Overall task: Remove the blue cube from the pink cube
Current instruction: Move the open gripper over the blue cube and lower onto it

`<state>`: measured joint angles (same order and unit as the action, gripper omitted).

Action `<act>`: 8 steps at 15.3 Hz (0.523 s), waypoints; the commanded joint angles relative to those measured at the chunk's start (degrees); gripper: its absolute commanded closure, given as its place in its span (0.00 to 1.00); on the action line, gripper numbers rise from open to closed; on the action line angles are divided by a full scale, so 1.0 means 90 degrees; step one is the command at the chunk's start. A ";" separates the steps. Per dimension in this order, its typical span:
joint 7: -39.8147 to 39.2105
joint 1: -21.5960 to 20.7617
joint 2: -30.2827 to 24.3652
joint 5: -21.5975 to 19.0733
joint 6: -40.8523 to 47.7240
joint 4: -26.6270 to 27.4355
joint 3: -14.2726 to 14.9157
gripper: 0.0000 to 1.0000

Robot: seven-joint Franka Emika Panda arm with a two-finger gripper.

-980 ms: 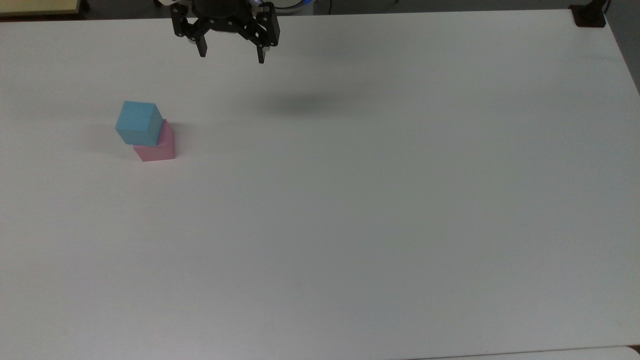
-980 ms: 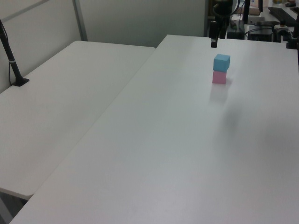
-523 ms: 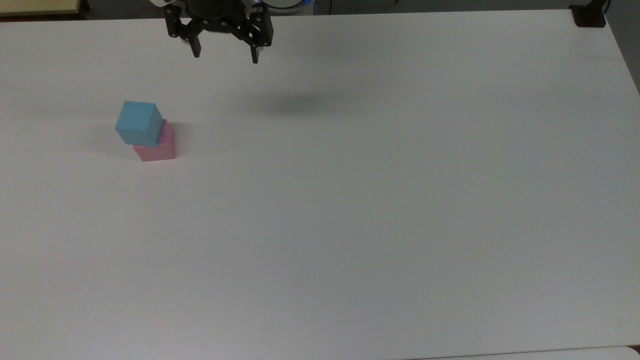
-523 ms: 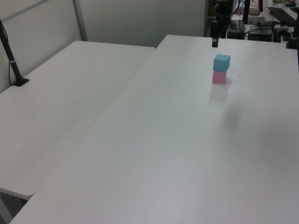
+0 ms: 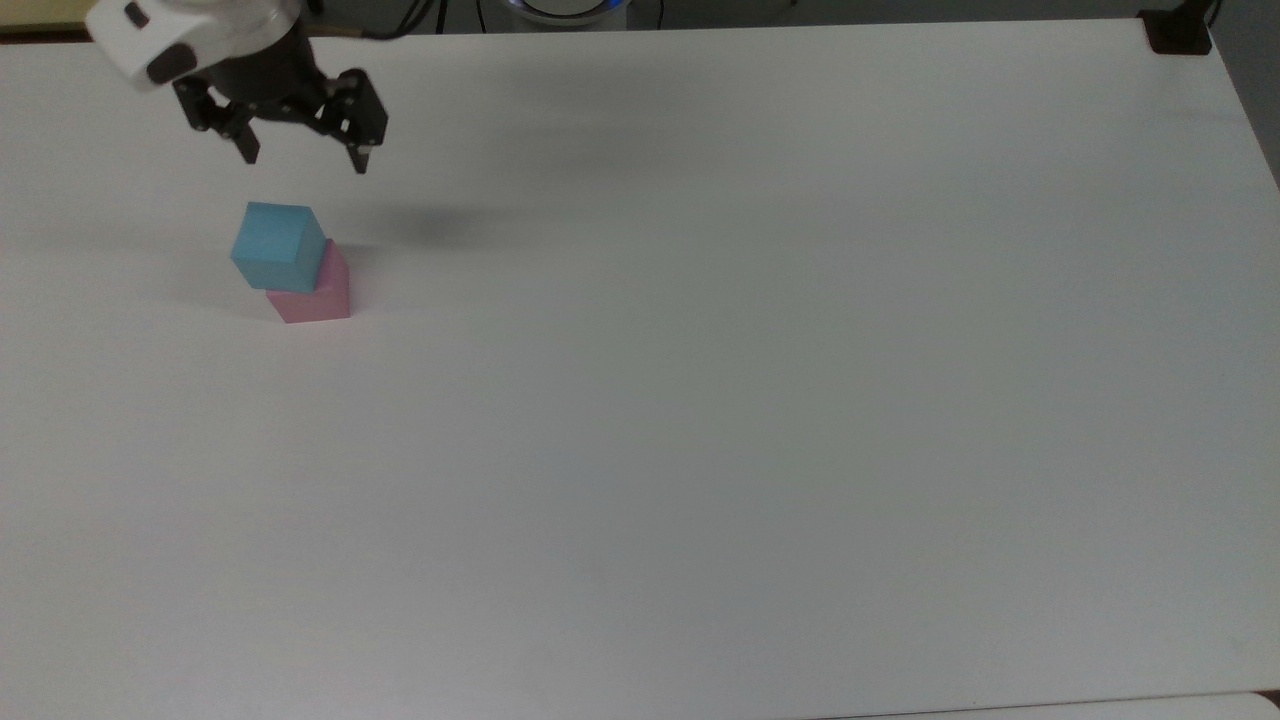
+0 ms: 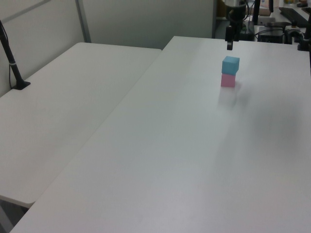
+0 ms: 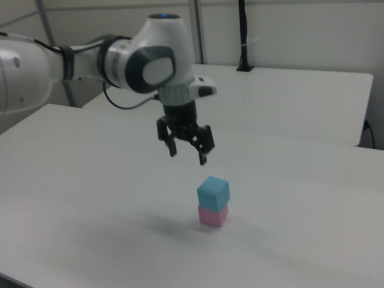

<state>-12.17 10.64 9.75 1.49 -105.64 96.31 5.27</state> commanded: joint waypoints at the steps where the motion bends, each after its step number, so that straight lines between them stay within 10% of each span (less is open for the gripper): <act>1: -0.0094 0.0068 0.0556 0.0352 -0.0419 0.0041 0.0011 0.00; 8: -0.0123 0.0341 0.0948 0.0635 -0.0889 0.0060 0.0001 0.00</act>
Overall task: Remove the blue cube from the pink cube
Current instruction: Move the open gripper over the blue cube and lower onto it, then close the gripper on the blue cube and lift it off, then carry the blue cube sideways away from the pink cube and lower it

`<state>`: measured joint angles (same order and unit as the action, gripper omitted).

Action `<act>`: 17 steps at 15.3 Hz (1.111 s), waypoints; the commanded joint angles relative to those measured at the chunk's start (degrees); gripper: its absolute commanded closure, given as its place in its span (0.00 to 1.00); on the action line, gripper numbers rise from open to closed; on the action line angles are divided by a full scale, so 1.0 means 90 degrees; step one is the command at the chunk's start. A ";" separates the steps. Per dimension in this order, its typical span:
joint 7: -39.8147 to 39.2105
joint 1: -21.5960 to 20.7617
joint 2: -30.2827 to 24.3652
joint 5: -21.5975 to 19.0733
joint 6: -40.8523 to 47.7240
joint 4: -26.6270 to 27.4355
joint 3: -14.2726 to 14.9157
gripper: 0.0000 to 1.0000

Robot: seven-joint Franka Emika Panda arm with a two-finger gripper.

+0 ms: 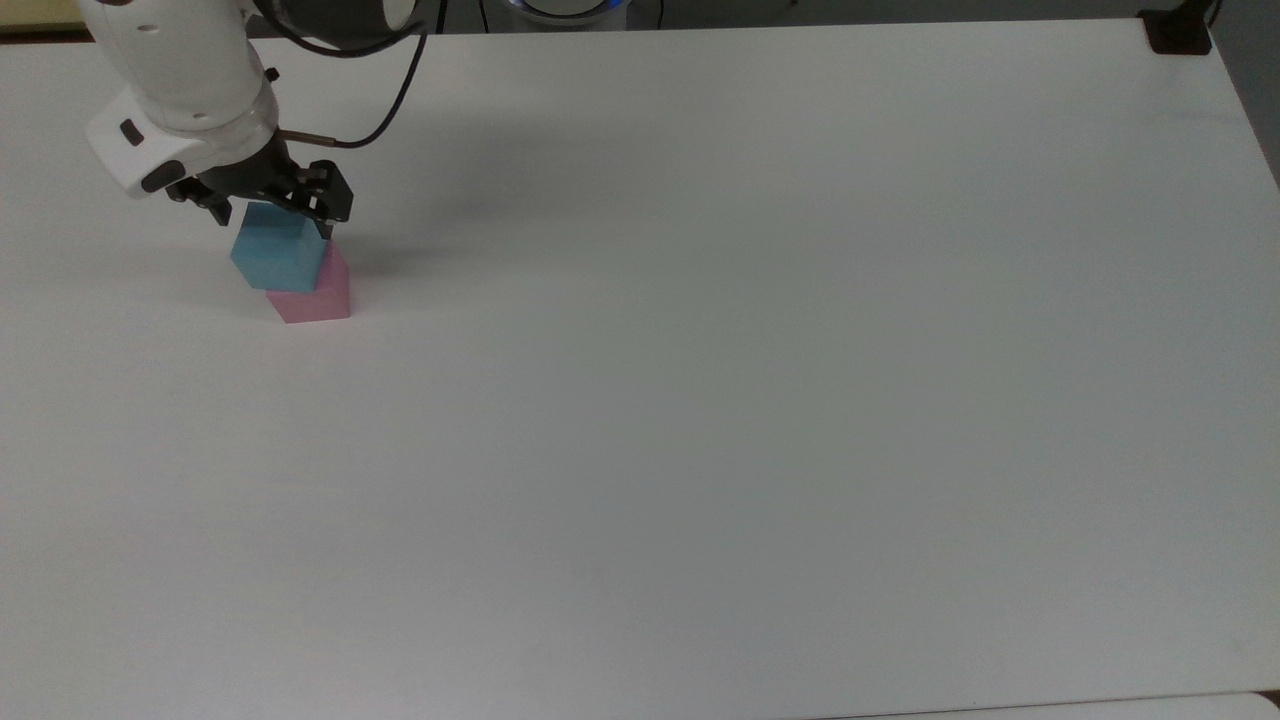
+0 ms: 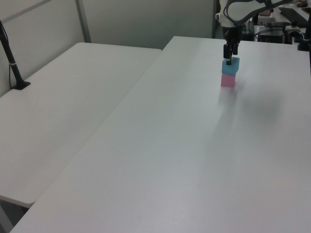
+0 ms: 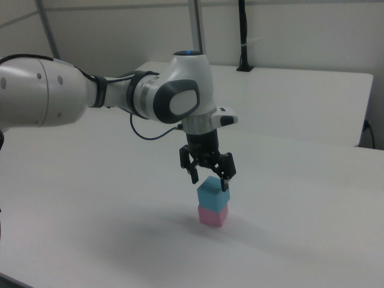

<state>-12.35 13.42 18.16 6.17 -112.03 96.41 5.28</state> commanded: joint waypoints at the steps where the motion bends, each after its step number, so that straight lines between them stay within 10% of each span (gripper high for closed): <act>1: -0.0093 0.0022 0.0081 0.0134 -0.0208 0.0049 -0.0001 0.00; 4: -0.0093 0.0003 0.0121 0.0144 -0.0247 0.0078 -0.0001 0.02; 10: -0.0064 -0.0192 0.0034 0.0144 -0.0170 0.0098 -0.0079 0.75; 17: 0.1145 -0.1616 0.0042 0.0076 -0.0353 0.0069 -0.0108 0.74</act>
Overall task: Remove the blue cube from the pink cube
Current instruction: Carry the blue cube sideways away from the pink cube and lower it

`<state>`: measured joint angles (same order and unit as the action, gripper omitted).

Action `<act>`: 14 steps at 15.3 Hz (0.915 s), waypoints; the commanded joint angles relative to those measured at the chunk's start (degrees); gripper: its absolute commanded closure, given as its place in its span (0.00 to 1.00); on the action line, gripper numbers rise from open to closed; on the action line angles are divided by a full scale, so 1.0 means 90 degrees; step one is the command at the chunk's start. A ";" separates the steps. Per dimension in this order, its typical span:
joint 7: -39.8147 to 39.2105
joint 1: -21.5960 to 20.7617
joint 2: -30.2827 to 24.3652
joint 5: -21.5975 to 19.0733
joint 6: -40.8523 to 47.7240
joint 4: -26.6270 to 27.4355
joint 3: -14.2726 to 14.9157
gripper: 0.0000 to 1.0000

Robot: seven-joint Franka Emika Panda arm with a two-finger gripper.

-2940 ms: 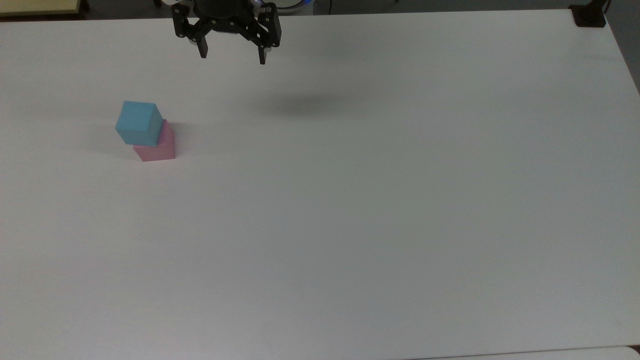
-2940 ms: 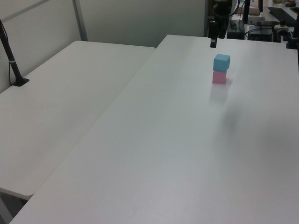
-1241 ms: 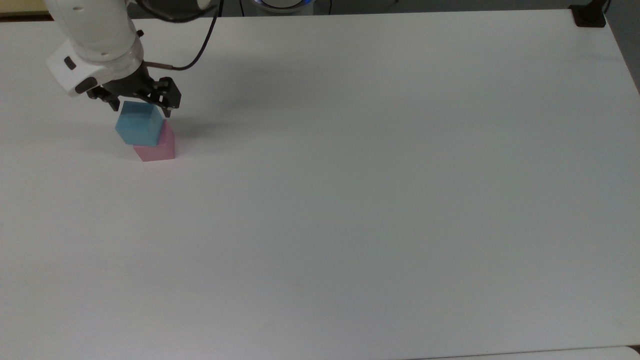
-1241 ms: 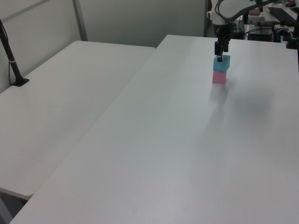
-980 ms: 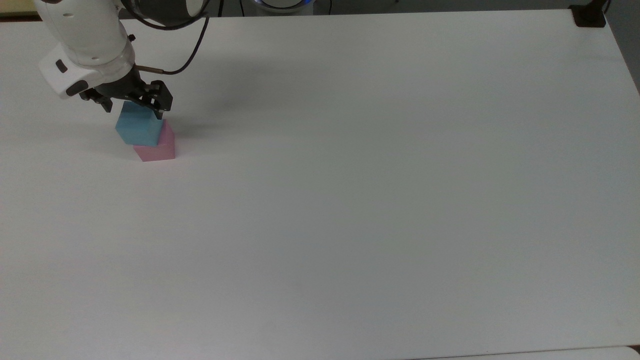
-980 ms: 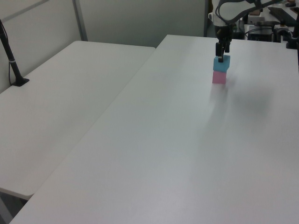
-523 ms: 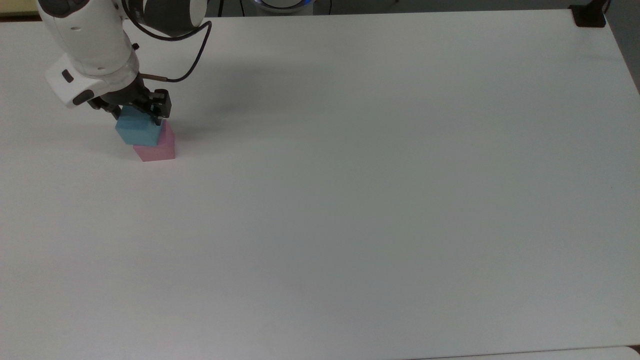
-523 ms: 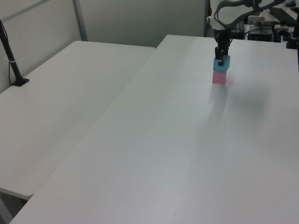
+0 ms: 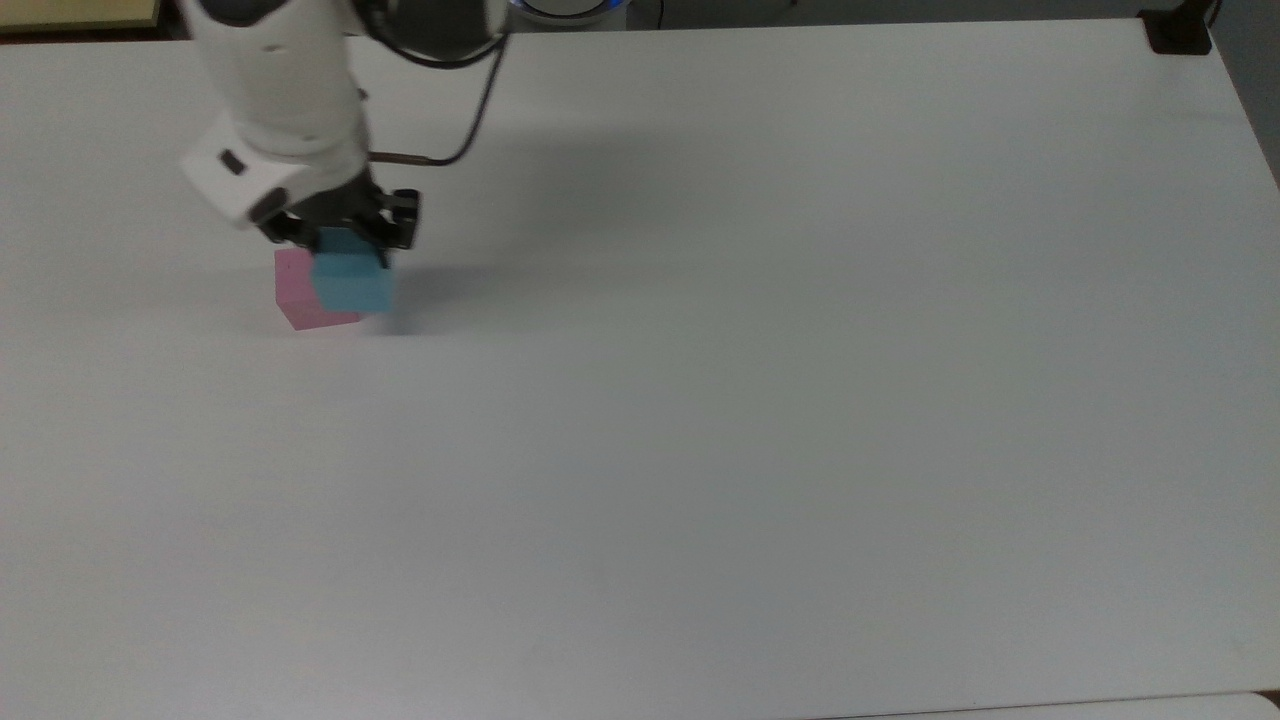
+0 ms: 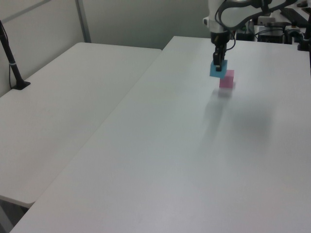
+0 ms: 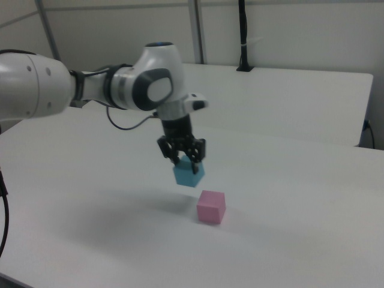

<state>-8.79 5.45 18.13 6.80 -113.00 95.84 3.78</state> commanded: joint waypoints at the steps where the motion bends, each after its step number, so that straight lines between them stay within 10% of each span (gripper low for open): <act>1: 0.0994 -0.0965 0.0085 0.0006 -0.0344 0.0162 0.0058 0.74; 8: 0.2205 -0.2460 0.0280 -0.0413 -0.0316 0.0182 0.0038 0.67; 14: 0.2539 -0.2891 0.0672 -0.0394 -0.0365 0.0133 0.0038 0.14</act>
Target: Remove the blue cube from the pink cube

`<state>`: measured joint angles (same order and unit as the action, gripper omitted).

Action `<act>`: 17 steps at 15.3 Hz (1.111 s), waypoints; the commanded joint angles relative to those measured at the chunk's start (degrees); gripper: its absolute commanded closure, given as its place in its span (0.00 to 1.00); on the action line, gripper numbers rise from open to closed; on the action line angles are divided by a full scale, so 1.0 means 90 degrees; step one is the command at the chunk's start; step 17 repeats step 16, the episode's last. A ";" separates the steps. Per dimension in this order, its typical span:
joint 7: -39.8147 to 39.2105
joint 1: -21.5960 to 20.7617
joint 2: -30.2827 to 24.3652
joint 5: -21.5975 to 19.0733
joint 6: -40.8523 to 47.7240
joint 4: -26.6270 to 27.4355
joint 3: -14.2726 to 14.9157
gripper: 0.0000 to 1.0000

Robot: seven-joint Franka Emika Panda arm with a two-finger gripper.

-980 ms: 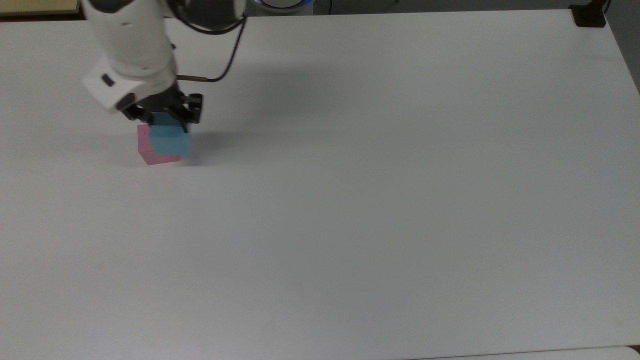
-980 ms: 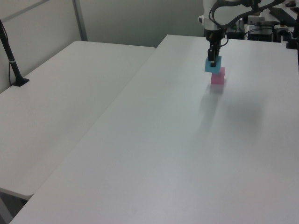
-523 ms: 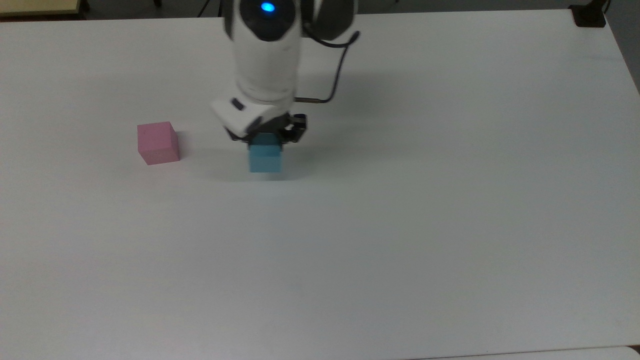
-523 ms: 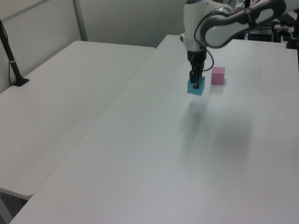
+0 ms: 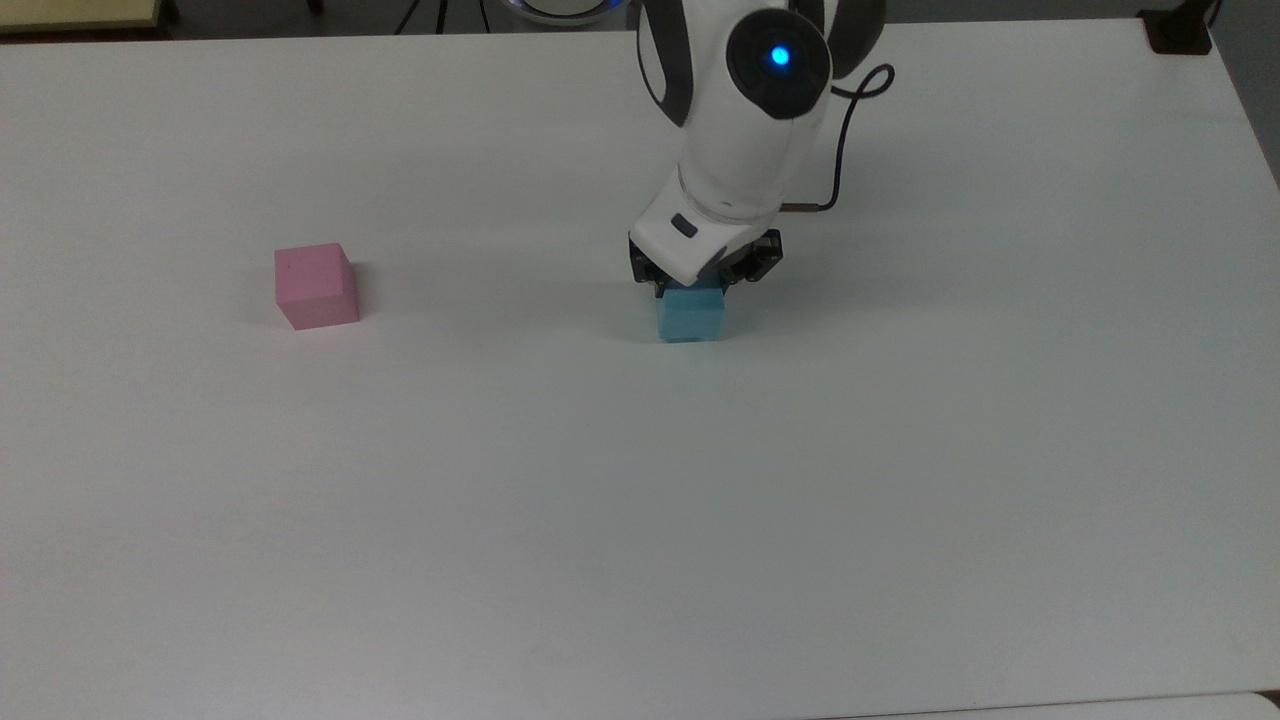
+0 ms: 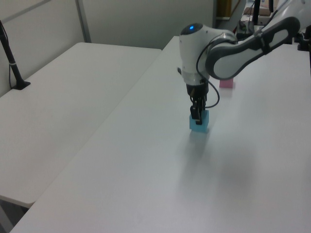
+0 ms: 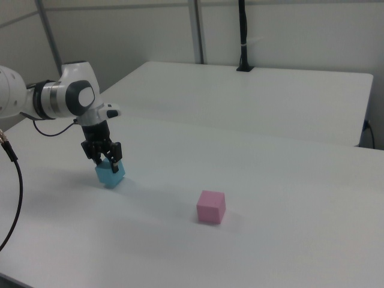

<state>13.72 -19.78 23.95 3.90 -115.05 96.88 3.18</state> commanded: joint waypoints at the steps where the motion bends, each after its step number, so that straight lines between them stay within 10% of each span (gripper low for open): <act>1: 0.0038 -0.0116 -0.0072 -0.0062 -0.0079 0.0007 0.0106 0.00; 17: -0.0021 0.0401 -0.2359 -0.0072 0.1523 0.0066 0.0174 0.00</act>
